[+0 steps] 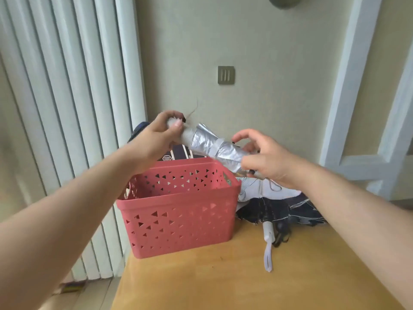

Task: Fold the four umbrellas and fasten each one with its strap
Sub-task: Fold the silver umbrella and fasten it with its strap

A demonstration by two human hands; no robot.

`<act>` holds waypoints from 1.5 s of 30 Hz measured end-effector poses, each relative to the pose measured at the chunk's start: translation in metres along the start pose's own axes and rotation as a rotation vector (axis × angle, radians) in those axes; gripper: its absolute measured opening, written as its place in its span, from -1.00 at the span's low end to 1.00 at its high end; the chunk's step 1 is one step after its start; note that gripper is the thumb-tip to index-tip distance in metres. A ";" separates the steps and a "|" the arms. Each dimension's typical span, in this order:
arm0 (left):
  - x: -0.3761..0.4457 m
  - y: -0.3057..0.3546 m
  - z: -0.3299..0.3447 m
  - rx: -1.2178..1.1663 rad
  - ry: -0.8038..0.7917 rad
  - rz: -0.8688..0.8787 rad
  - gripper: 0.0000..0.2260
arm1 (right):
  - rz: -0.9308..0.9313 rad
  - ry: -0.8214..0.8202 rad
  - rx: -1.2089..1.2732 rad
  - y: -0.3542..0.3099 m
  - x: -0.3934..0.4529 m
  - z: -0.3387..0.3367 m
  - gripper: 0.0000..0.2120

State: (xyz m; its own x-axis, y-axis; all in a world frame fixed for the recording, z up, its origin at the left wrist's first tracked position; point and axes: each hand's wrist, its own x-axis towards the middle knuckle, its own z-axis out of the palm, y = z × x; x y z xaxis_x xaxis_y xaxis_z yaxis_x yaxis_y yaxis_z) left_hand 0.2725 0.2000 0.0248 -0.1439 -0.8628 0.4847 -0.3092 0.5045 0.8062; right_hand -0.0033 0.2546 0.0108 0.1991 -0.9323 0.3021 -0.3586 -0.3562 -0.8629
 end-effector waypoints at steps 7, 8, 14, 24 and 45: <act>0.012 -0.063 -0.056 0.542 -0.105 -0.043 -0.65 | -0.011 -0.087 -0.520 0.028 0.095 0.010 -0.70; 0.017 -0.075 -0.058 0.653 -0.133 -0.049 -0.62 | -0.042 -0.087 -0.598 0.037 0.109 0.018 -0.70; 0.046 -0.152 -0.053 0.905 -0.285 -0.097 -0.55 | -0.177 -0.166 -1.075 0.089 0.180 0.068 -0.61; 0.110 -0.218 -0.043 1.211 -0.789 -0.307 -0.53 | -0.003 -0.574 -1.222 0.139 0.266 0.114 -0.74; 0.104 -0.242 -0.021 1.146 -0.823 -0.365 -0.86 | 0.226 -0.681 -1.024 0.161 0.259 0.130 -0.82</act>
State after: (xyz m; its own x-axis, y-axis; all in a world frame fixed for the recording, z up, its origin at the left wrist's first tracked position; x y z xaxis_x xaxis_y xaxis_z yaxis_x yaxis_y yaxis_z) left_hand 0.3522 -0.0110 -0.1129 -0.2598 -0.9082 -0.3282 -0.9540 0.2940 -0.0582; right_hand 0.1092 -0.0359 -0.1024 0.3620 -0.8656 -0.3460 -0.9296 -0.3630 -0.0644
